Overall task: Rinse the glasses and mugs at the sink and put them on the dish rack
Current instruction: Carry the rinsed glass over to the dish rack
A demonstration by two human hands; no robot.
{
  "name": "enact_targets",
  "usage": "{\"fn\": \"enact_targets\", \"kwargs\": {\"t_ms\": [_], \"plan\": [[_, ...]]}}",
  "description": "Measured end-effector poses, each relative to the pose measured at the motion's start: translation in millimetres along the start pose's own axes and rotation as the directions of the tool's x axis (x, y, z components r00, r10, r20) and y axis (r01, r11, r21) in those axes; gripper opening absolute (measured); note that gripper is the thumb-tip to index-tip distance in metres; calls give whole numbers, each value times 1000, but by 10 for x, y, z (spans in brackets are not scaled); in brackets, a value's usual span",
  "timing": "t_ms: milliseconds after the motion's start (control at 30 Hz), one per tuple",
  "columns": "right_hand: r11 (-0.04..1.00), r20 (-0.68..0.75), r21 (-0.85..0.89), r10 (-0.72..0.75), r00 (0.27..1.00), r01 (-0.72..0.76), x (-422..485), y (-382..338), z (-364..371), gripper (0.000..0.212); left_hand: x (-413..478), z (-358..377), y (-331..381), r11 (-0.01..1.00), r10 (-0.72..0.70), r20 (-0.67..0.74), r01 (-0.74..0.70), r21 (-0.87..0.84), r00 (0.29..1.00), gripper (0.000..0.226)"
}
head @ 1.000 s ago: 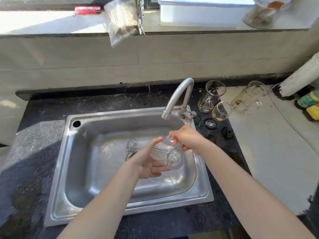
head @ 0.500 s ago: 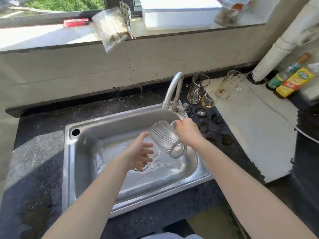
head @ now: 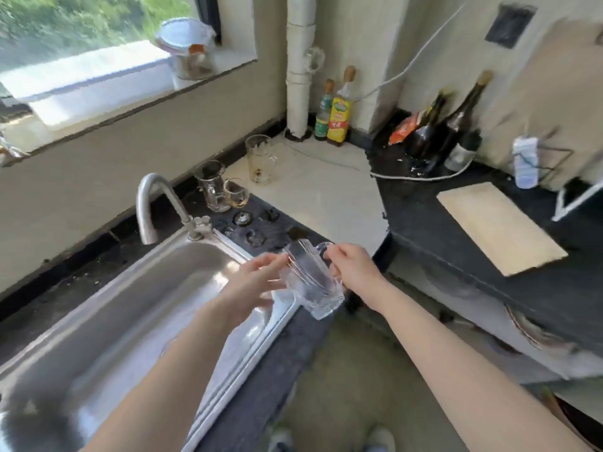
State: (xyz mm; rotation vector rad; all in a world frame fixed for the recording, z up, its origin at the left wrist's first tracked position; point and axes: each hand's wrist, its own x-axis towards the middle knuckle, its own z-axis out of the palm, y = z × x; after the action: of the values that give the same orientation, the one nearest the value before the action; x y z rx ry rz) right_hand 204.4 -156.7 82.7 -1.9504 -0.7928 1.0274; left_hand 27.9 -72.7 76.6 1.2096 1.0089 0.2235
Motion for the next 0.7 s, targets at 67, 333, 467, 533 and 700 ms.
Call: {"fn": "enact_targets", "kwargs": {"t_ms": [67, 333, 467, 533, 700], "plan": [[990, -93, 137, 37, 995, -24, -170, 177, -494, 29, 118, 483, 138, 996, 74, 96, -78, 47, 993, 26], [888, -274, 441, 268, 924, -127, -1187, 1281, -2656, 35, 366, 3060, 398, 988, 153, 403, -141, -61, 902, 22], [764, -265, 637, 338, 903, -99, -1820, 1861, -3516, 48, 223, 4444, 387, 982, 180, 506, -123, -144, 843, 19], [713, -370, 701, 333, 867, 25, -2049, 2109, -3886, 44, 117, 5057, 334, 985, 169, 564, -115, -131, 808, 21], [723, -530, 679, 366, 765, 125, -2570, 2652, -4793, 40, 21, 6197, 317, 985, 71, 676, -157, 66, 734, 21]]}}
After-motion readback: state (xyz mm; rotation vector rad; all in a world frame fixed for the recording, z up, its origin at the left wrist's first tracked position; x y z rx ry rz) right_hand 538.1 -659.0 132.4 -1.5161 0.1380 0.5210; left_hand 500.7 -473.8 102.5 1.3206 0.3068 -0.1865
